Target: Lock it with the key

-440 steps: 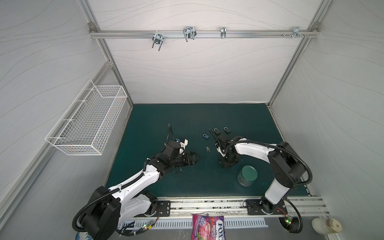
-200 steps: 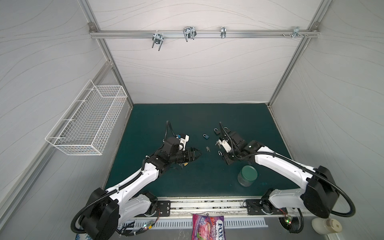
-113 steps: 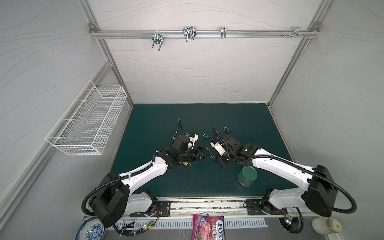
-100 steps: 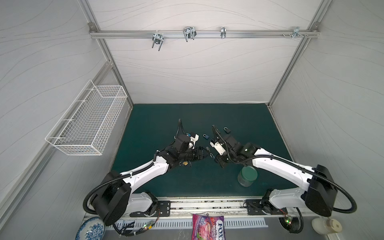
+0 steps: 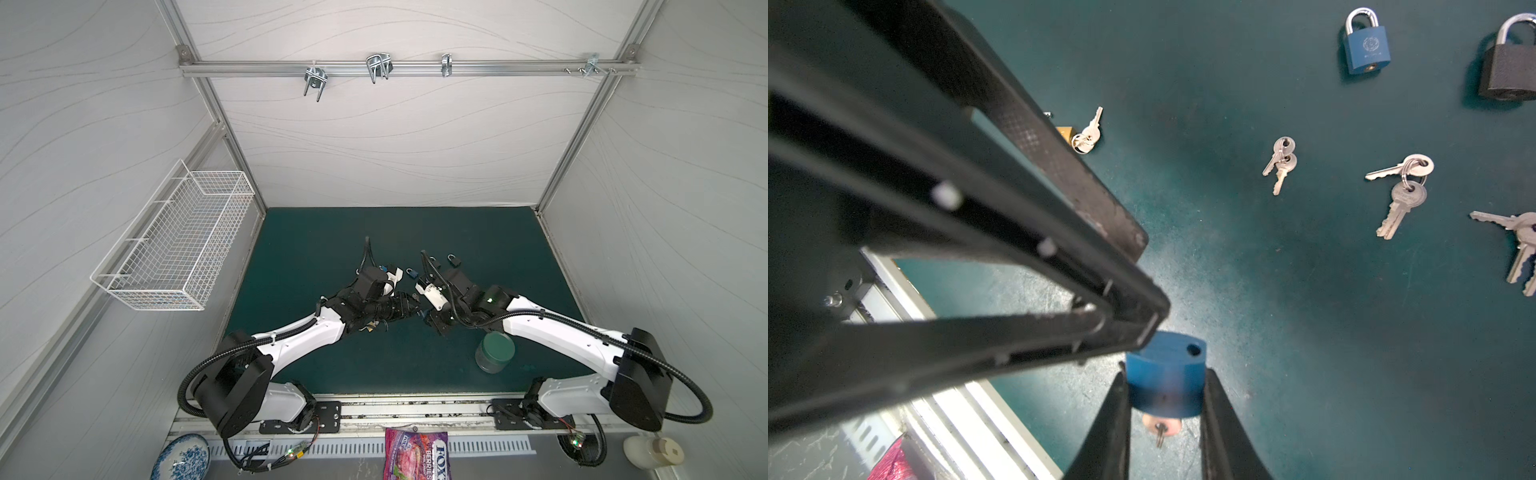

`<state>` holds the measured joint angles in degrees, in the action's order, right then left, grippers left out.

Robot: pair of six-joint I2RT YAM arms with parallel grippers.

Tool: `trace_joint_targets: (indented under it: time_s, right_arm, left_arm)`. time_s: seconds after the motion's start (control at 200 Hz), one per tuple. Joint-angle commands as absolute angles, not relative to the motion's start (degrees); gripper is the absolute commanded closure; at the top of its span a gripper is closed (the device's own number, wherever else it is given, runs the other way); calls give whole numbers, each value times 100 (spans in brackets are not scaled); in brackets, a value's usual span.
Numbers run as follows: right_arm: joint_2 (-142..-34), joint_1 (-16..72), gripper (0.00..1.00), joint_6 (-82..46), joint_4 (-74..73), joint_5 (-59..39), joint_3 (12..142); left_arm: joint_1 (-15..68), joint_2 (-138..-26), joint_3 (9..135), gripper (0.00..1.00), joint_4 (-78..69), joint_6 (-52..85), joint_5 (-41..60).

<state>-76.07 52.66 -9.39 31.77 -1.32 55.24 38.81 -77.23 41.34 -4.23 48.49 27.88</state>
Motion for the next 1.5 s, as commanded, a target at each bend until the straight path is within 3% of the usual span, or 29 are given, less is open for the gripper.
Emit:
trace_joint_targets:
  time_s: [0.0,0.345,0.45,0.555,0.675,0.83,1.045,1.495]
  right_arm:
    - [-7659,5324,88,-863,3147,-206,5730]
    - [-7563,5326,89,-875,3140,-244,5754]
    - [-7350,5326,88,-760,3145,-317,5826]
    - [-6947,5326,77,-516,3042,-317,5846]
    - [-6350,5331,39,-137,2564,-460,5693]
    - [-5630,5326,32,470,1746,-763,5420]
    - [-5209,5327,30,1420,980,-1045,5489]
    - [-5364,5326,44,1424,-289,-843,5318]
  left_arm:
    - [3911,-7805,4388,72,-621,4861,2752]
    - [3903,-7779,4412,88,-564,4887,2792]
    - [3904,-7556,4476,100,-429,4876,2775]
    - [3876,-7113,4628,100,-114,4769,2621]
    - [3717,-6605,4826,100,113,4735,2620]
    - [3372,-6140,4902,100,-93,5026,2907]
    - [3287,-5822,5159,100,-459,5467,3190]
    - [3283,-5555,5240,100,-1419,6344,3314]
